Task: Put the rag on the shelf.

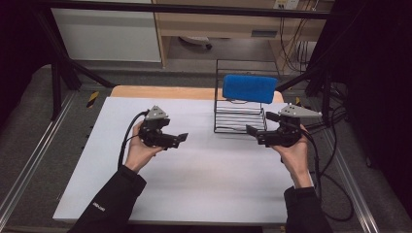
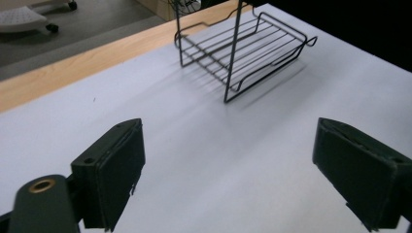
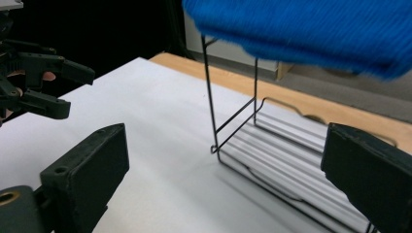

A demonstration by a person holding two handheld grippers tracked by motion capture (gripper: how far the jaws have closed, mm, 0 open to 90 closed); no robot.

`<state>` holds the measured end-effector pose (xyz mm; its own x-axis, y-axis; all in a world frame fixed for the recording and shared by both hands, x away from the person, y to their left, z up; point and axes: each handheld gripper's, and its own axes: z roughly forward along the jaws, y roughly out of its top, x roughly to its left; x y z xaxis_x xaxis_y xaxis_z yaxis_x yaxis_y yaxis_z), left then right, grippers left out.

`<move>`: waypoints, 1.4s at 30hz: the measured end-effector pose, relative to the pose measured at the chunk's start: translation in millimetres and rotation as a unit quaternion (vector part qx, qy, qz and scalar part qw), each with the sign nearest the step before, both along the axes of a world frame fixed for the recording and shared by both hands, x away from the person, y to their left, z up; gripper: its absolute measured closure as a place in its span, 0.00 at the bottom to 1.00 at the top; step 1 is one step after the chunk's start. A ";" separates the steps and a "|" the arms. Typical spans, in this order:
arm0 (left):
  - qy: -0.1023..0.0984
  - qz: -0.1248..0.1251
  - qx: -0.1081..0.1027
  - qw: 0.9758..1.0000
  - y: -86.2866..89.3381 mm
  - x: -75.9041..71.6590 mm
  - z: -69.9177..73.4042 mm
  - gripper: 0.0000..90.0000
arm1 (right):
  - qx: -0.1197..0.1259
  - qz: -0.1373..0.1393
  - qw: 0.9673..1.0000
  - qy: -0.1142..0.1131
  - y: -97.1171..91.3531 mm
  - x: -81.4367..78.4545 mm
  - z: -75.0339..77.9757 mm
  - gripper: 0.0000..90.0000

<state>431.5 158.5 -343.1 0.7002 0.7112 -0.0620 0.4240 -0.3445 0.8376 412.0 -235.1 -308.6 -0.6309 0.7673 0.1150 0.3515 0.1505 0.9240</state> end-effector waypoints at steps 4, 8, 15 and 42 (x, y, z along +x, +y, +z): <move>0.008 0.009 -0.001 1.000 20.1 -10.1 -16.5 0.12 | 0.001 0.008 1.000 0.016 2.4 -3.0 -14.7 0.02; 0.017 0.022 -0.008 1.000 39.7 -20.2 -32.0 0.12 | 0.005 0.015 0.999 0.028 2.5 -6.8 -31.6 0.02; 0.025 0.040 -0.010 0.999 68.7 -36.3 -56.0 0.13 | -0.002 0.025 0.998 0.050 1.8 -15.5 -64.7 0.01; 0.034 0.050 -0.002 0.998 118.4 -71.5 -97.9 0.13 | -0.023 0.030 0.993 0.111 -37.2 -50.2 -141.9 0.01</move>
